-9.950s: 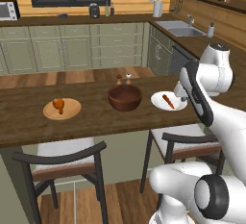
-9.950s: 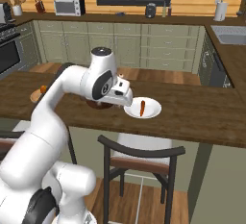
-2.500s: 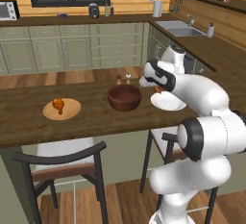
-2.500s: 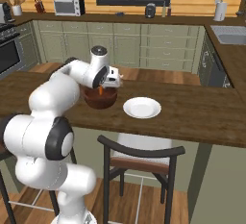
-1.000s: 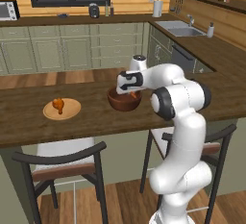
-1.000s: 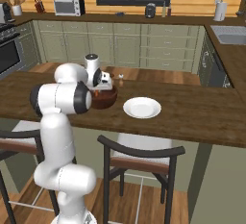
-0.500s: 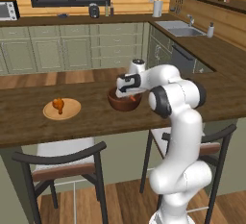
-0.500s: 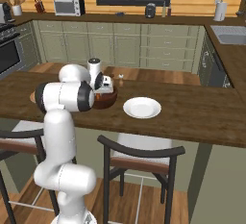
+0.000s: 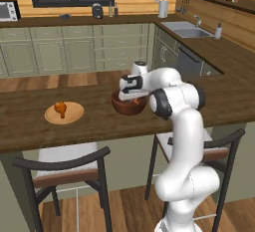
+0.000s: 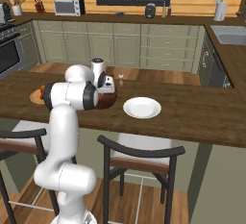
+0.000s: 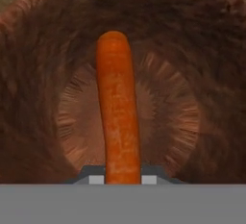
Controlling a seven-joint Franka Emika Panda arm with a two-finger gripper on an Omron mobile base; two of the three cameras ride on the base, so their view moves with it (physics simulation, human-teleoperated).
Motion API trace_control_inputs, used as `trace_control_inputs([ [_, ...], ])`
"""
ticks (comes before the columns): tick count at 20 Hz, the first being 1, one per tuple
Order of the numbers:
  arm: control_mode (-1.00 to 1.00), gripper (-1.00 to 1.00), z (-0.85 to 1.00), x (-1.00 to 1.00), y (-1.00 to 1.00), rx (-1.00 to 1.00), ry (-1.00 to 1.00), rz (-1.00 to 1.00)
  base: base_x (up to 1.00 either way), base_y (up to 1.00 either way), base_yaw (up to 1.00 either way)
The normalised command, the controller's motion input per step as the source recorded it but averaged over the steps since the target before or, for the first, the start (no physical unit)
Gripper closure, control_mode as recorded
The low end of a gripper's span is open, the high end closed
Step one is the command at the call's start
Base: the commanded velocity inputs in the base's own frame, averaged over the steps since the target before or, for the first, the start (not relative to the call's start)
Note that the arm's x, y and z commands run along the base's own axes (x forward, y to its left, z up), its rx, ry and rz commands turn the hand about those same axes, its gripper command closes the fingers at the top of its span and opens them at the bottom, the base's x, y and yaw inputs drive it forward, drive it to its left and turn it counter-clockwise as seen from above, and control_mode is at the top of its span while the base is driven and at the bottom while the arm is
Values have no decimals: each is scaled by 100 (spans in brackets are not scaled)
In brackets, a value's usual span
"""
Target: Pick the chicken drumstick and carrot from their plates and place them in the bowl. Then put the bowl in the fridge.
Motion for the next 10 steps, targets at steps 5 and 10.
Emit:
trace_control_inputs([
  [5,-100,100,0,42,7,0,10,0,0,0,0],
  [10,-100,-100,-4,25,12,0,6,0,0,0,0],
])
